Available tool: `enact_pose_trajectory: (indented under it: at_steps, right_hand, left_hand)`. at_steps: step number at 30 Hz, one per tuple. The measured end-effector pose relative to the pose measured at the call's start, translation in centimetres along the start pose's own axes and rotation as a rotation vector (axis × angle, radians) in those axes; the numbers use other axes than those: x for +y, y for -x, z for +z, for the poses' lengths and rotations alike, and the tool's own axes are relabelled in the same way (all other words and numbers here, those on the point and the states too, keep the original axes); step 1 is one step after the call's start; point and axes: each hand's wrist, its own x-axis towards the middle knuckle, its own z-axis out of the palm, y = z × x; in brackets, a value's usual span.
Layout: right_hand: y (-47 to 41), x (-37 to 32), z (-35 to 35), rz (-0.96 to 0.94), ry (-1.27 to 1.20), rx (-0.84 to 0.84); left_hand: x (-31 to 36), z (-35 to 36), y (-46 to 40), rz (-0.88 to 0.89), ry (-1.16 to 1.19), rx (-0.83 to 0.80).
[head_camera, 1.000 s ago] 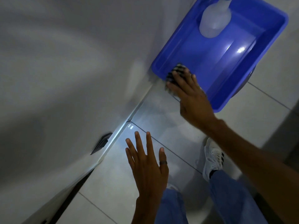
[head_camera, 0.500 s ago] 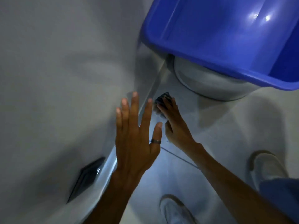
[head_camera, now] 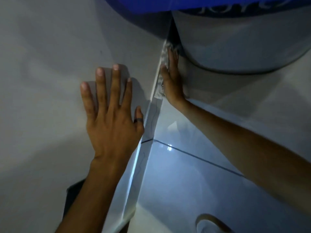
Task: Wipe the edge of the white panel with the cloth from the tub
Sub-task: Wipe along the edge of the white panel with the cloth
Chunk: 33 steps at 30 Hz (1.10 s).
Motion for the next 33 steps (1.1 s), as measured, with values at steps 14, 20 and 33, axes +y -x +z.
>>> enact_pose_trajectory:
  at_steps: [14,20,33]
  right_hand:
    - [27.5,6.6,6.7,0.062,0.179,-0.350]
    - [6.8,2.1,4.3,-0.030,0.148,0.091]
    - [22.8,6.3,6.2,-0.018,0.319,-0.275]
  left_hand:
    - [-3.4,-3.2,6.1,-0.068,-0.117,-0.068]
    - [-2.5,-2.5,2.7,-0.075,-0.112,0.009]
    - [-2.2,-1.4,4.2,-0.150,-0.099,0.023]
